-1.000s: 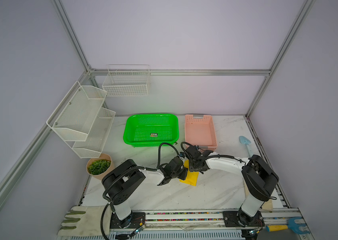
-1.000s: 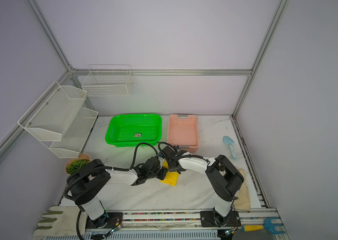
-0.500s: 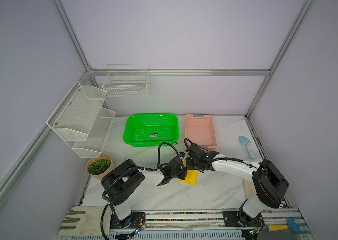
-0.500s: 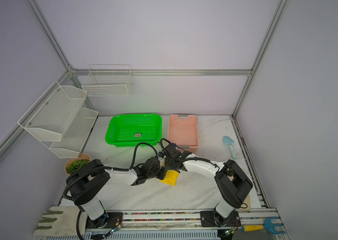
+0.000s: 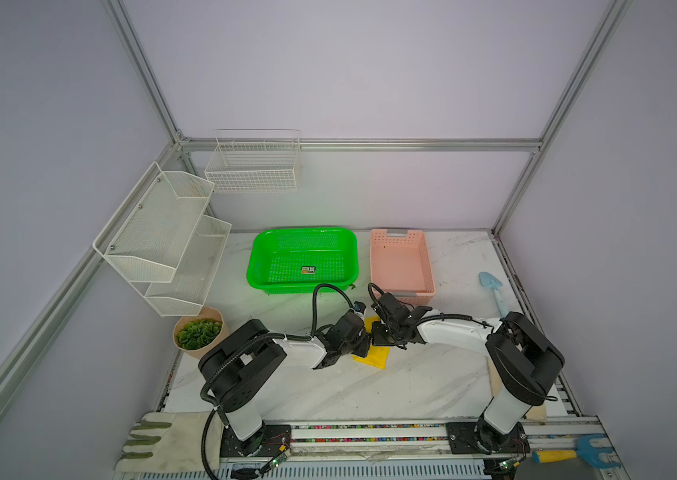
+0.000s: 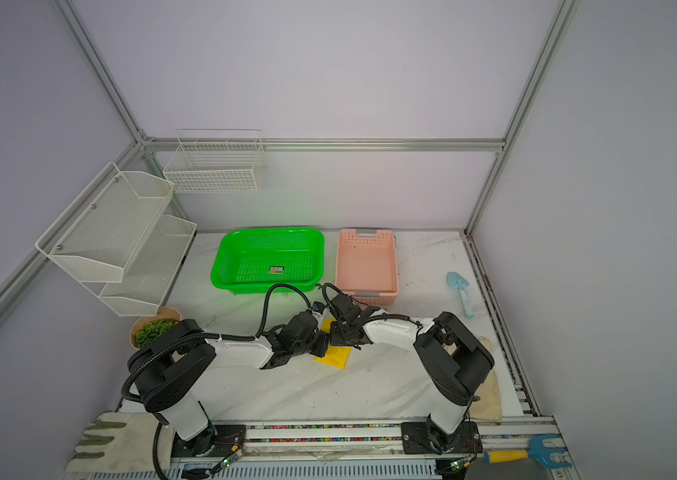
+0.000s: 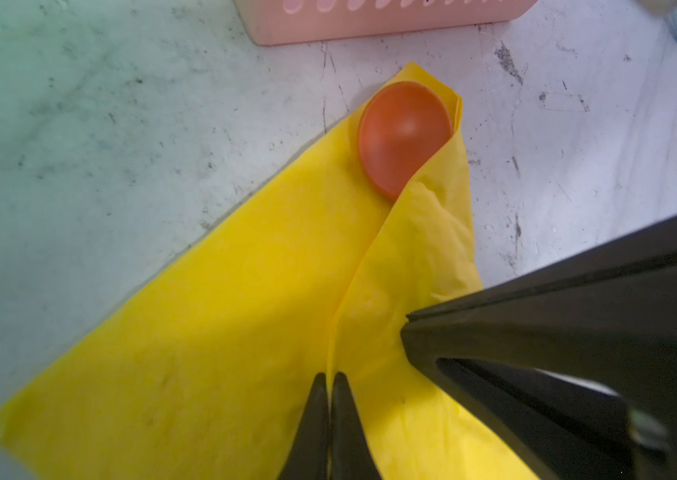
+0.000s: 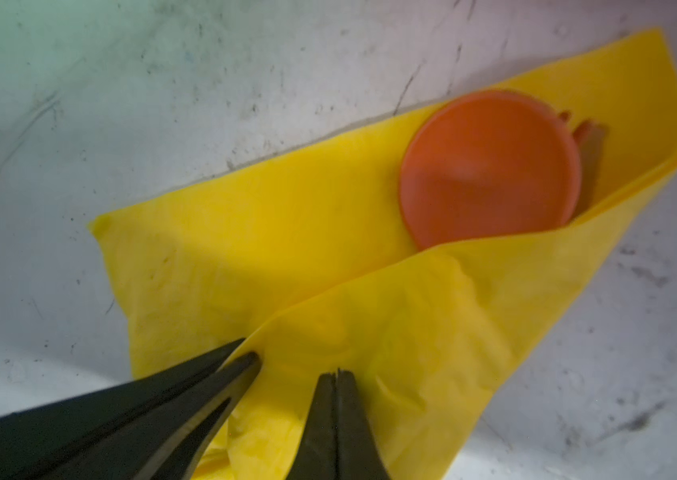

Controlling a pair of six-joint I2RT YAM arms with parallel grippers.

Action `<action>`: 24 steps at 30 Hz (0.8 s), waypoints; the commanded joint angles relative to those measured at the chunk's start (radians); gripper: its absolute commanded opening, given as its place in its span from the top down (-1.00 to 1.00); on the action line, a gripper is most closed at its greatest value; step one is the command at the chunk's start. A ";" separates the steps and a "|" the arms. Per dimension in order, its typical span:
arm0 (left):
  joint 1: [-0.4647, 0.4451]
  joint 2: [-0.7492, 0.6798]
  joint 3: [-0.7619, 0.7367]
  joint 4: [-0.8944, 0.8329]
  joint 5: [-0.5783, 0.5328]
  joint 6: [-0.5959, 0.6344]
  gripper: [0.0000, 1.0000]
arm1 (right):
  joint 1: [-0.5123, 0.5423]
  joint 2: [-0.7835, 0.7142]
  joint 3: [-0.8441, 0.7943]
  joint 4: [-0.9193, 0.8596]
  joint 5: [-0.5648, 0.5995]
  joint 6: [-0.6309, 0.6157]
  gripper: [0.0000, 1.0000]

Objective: Place the utensils on the paper napkin and roll it up

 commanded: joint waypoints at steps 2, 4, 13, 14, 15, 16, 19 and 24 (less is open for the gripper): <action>-0.012 -0.027 -0.003 -0.020 0.023 0.002 1.00 | 0.002 0.056 -0.032 0.029 -0.003 -0.006 1.00; -0.012 -0.040 -0.006 -0.025 0.021 -0.002 1.00 | 0.002 0.062 -0.037 0.028 -0.003 -0.004 1.00; 0.021 -0.250 -0.015 -0.181 -0.143 -0.039 0.25 | 0.000 0.057 -0.050 0.031 -0.011 -0.012 1.00; 0.030 -0.268 -0.022 -0.192 -0.152 -0.040 0.18 | 0.001 0.057 -0.051 0.032 -0.014 -0.012 1.00; 0.042 -0.285 -0.030 -0.203 -0.161 -0.046 0.12 | 0.000 0.056 -0.051 0.032 -0.015 -0.014 1.00; 0.052 -0.291 -0.037 -0.216 -0.172 -0.054 0.08 | 0.001 0.056 -0.051 0.032 -0.017 -0.015 1.00; 0.104 -0.292 -0.053 -0.270 -0.189 -0.093 -0.02 | 0.000 0.050 -0.052 0.031 -0.021 -0.017 1.00; 0.182 -0.232 -0.059 -0.290 -0.150 -0.129 -0.08 | 0.001 0.040 -0.054 0.029 -0.026 -0.023 1.00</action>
